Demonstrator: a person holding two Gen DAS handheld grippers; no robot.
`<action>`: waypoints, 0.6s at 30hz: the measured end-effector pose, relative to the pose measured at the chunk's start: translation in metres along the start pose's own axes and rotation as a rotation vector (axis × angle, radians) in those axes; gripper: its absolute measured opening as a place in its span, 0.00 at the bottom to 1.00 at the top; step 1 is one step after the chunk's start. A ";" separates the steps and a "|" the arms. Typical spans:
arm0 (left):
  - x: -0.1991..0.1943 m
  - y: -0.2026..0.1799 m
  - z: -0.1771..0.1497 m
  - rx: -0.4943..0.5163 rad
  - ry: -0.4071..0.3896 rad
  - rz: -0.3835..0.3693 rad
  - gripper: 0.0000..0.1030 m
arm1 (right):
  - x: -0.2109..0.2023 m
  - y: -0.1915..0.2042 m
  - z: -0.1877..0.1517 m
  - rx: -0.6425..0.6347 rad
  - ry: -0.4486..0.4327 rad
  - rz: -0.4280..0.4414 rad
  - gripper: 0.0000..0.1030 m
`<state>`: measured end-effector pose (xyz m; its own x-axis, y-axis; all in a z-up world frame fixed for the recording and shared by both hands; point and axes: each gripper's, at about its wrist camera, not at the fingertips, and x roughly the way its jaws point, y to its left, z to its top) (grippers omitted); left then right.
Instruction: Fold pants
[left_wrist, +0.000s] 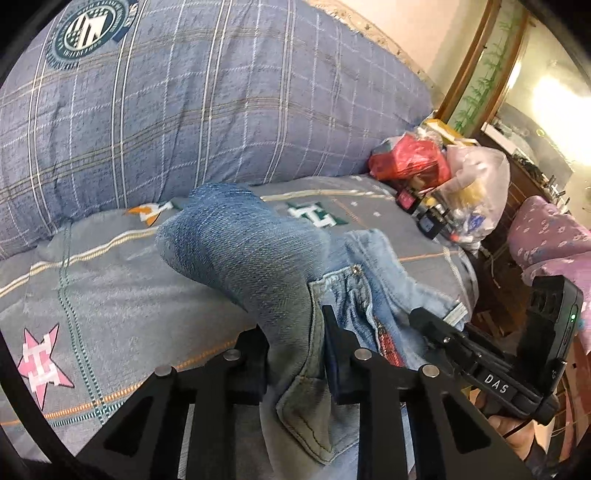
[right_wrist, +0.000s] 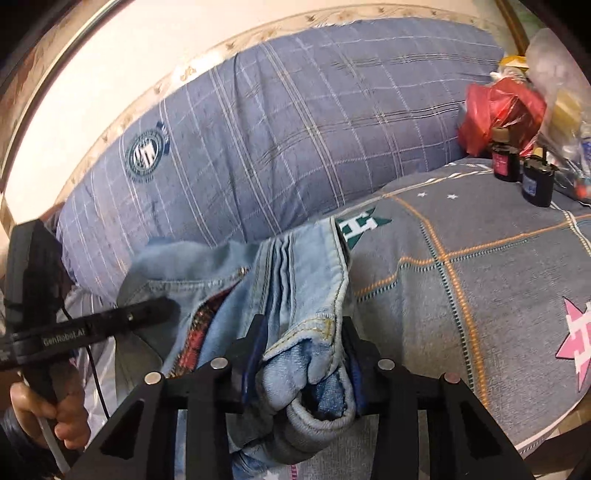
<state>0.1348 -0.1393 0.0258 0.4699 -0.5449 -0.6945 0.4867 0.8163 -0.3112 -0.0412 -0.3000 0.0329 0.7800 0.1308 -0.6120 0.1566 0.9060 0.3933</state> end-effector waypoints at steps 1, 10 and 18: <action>-0.003 -0.002 0.002 0.000 -0.007 -0.007 0.24 | -0.003 0.002 0.002 0.003 -0.007 0.000 0.39; -0.026 -0.010 0.012 -0.009 -0.056 -0.052 0.24 | -0.038 0.026 0.027 -0.046 -0.067 -0.010 0.39; -0.051 0.012 0.009 -0.028 -0.072 -0.025 0.24 | -0.043 0.059 0.032 -0.091 -0.068 0.010 0.39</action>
<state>0.1235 -0.1039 0.0636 0.5100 -0.5766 -0.6383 0.4785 0.8068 -0.3464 -0.0464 -0.2656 0.1045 0.8210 0.1156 -0.5591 0.0952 0.9379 0.3336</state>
